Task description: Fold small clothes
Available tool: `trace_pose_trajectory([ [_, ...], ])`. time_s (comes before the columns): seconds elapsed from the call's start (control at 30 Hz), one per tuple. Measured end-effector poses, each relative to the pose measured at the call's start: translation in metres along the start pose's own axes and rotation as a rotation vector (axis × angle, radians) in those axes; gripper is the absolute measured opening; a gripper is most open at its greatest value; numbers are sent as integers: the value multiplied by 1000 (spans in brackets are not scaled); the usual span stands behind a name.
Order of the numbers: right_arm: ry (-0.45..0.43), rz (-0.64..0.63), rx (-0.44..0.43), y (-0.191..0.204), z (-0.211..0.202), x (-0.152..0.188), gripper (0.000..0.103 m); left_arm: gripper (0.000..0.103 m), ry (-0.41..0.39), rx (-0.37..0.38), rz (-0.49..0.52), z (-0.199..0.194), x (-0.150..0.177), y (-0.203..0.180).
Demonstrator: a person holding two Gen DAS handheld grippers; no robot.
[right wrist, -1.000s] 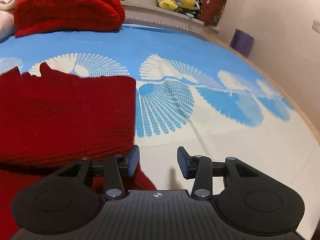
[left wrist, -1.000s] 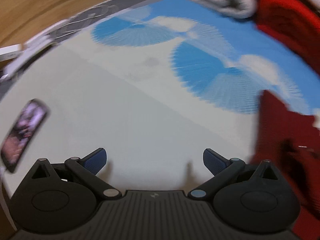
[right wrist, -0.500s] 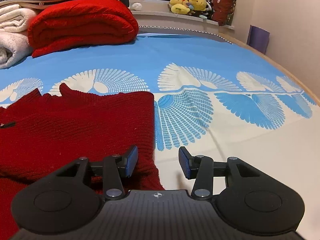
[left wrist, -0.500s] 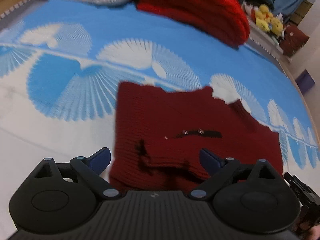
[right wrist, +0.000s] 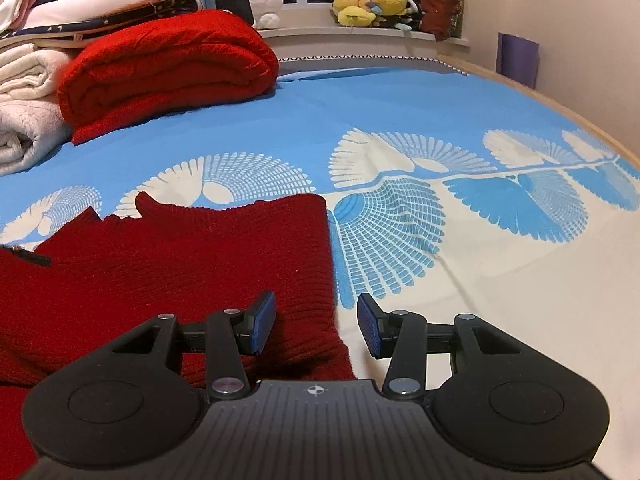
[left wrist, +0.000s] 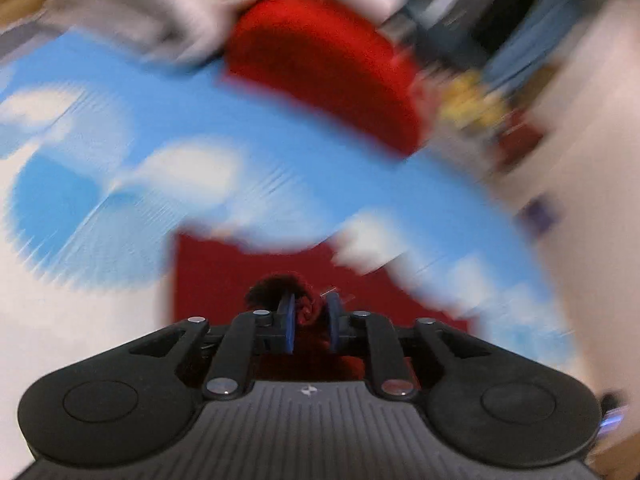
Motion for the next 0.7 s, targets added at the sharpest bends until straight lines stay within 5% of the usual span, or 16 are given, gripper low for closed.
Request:
trace_pose_trajectory([
  [0.07, 5, -3, 2, 0, 1, 0, 47, 31, 177, -166, -108, 30, 34, 52],
  [0.17, 0, 22, -5, -1, -1, -3, 47, 53, 123, -17, -289, 18, 22, 64],
  [0.2, -3, 31, -10, -1, -2, -4, 47, 69, 94, 9, -282, 14, 15, 62],
  [0.27, -10, 44, -19, -2, -4, -6, 47, 81, 35, -24, -219, 6, 3, 57],
  [0.47, 5, 21, 63, -19, 0, -7, 49, 82, 118, -11, -130, 28, 20, 31],
  [0.53, 41, -115, 160, -23, 6, -3, 59, 70, 138, -38, -59, 32, 29, 22],
  [0.57, 49, -168, 178, -23, 8, -1, 64, 47, 140, -47, -20, 35, 30, 18],
  [0.6, 63, -211, 176, -22, 9, 3, 65, 37, 136, -73, 7, 38, 32, 16],
  [0.7, 112, -271, 148, -17, 12, 15, 65, 26, 88, -112, 35, 39, 28, 17],
])
Point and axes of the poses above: each gripper's, at about its wrist camera, not at the fingertips, and z roughly the way its jaws point, y to its left, x to its underside, the point moved 10 cm from there along z, roughly the way its jaws point, and after that the axes turned 3 degrees about -y, right-handed, at the moved point
